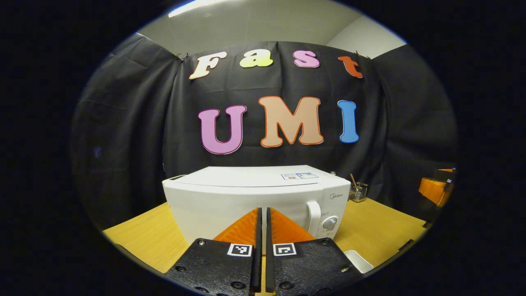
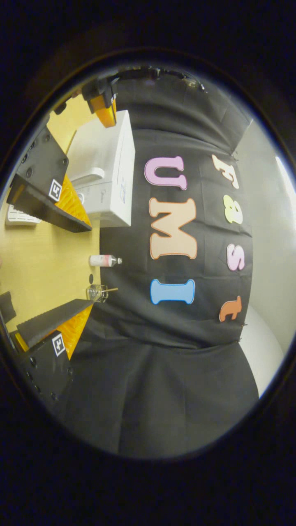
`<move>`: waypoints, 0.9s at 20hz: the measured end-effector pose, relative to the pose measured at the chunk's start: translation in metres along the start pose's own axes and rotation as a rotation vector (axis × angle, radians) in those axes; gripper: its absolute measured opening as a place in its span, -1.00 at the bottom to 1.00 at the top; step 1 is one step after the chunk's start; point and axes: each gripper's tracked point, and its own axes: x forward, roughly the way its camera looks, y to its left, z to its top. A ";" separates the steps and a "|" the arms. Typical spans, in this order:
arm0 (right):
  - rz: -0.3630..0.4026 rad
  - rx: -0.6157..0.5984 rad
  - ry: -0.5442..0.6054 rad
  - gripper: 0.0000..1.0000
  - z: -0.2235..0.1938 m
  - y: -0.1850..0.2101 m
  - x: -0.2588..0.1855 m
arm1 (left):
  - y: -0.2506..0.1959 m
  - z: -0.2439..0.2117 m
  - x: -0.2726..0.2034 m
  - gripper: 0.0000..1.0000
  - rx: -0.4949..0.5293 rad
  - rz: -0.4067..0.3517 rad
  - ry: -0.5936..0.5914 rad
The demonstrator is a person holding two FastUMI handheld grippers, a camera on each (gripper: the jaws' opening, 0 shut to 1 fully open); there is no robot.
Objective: Open the microwave oven with the left hand, put the food in, and close the microwave oven.
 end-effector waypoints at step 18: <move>-0.011 0.088 -0.047 0.99 0.037 -0.014 -0.035 | 0.054 0.020 -0.055 0.93 0.001 0.155 -0.029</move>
